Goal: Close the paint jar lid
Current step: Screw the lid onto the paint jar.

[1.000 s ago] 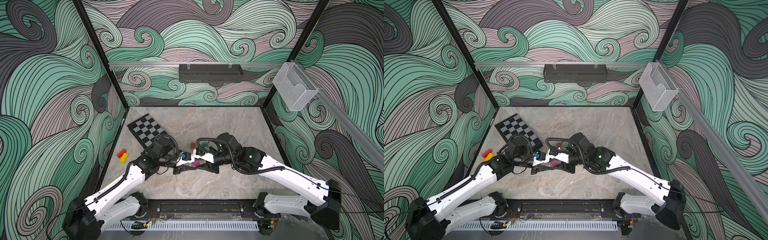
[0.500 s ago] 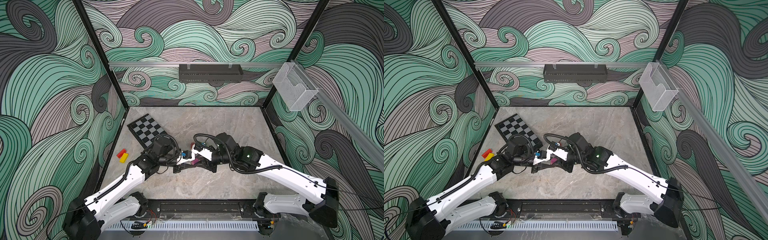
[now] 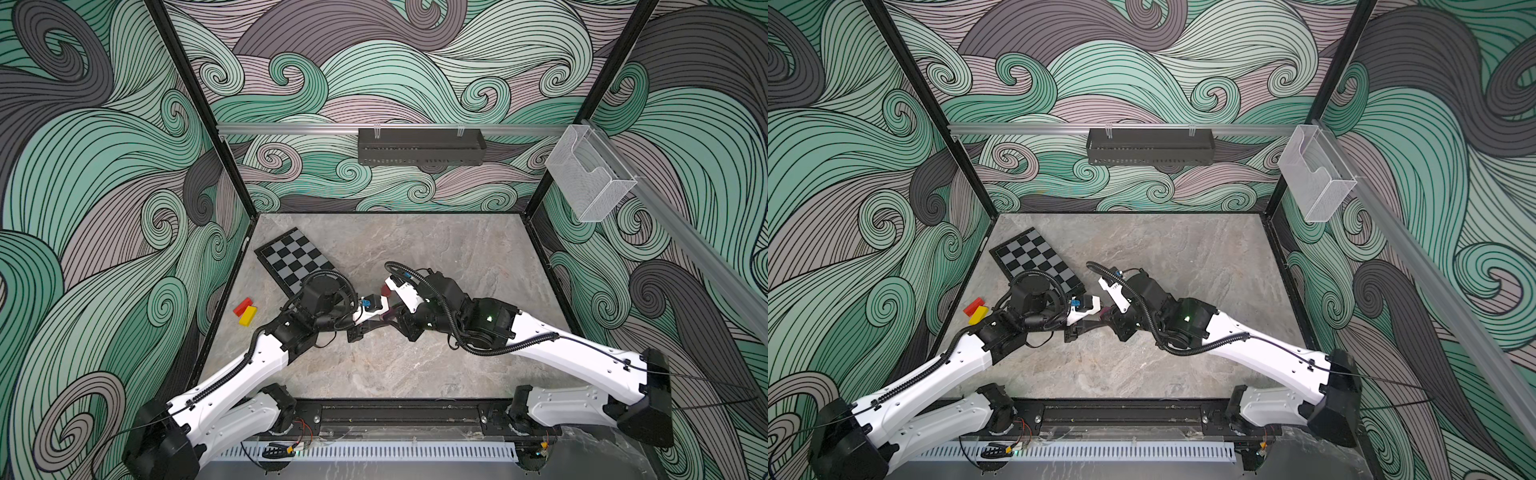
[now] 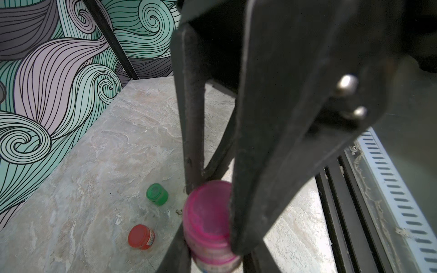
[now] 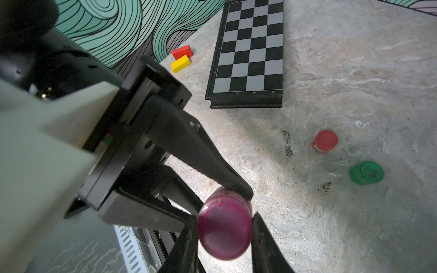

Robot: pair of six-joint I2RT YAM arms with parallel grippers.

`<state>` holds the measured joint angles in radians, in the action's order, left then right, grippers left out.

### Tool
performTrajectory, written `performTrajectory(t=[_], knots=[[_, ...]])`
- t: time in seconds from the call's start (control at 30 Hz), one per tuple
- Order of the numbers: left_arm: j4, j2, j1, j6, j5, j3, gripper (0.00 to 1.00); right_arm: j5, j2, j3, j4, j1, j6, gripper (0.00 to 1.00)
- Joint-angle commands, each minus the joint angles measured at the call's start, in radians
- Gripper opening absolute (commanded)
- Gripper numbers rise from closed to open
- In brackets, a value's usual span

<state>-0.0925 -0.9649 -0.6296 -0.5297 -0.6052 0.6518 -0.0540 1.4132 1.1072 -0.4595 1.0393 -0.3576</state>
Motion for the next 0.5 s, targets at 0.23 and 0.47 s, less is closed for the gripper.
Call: performTrajectory(t=[0.23,0.47], knots=[[0.117,0.012,-0.009,0.010,-0.014,0.018,0.09,-0.009,0.048,0.063,0.010,0.006,-0.193,0.31],[0.017,-0.015,-0.009,-0.037,-0.124,0.059,0.09,0.204,-0.081,0.031,-0.026,-0.100,0.095,0.69]])
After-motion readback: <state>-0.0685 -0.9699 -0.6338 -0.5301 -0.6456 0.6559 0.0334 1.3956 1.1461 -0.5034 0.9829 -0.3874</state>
